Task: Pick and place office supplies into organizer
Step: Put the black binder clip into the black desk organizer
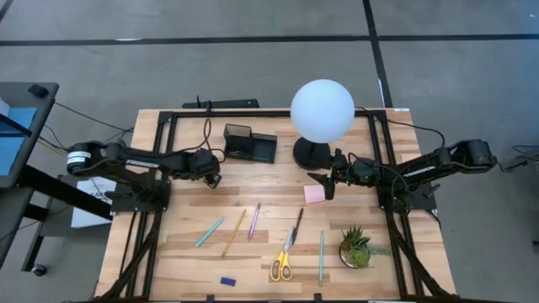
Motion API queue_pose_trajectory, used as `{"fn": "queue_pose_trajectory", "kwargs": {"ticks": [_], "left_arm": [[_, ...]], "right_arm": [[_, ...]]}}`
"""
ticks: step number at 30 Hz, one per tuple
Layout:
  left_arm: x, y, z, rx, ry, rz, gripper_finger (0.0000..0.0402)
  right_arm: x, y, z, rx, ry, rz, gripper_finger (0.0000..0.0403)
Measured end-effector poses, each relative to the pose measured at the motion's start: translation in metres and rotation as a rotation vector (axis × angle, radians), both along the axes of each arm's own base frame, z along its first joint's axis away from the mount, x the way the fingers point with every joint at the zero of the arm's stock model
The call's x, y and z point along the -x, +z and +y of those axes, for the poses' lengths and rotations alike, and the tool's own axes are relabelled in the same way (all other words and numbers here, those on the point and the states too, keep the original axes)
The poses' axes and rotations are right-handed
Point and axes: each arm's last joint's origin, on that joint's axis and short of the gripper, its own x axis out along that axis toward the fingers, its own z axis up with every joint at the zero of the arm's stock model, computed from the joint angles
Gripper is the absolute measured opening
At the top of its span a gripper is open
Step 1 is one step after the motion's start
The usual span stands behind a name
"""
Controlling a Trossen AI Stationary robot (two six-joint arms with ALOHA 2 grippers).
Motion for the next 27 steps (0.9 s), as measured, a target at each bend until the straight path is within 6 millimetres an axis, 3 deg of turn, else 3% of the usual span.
{"fn": "queue_pose_trajectory", "kwargs": {"ticks": [12, 27], "left_arm": [[-0.0009, -0.0021, 0.0027, 0.006, 0.013, 0.004, 0.0244], [-0.0029, -0.0021, 0.0022, 0.041, 0.011, -0.028, 0.0143]], "right_arm": [[0.0002, -0.0008, 0.0000, -0.001, 0.000, 0.008, 0.0205], [0.0002, -0.0008, 0.0000, -0.001, 0.000, 0.008, 0.0205]]}}
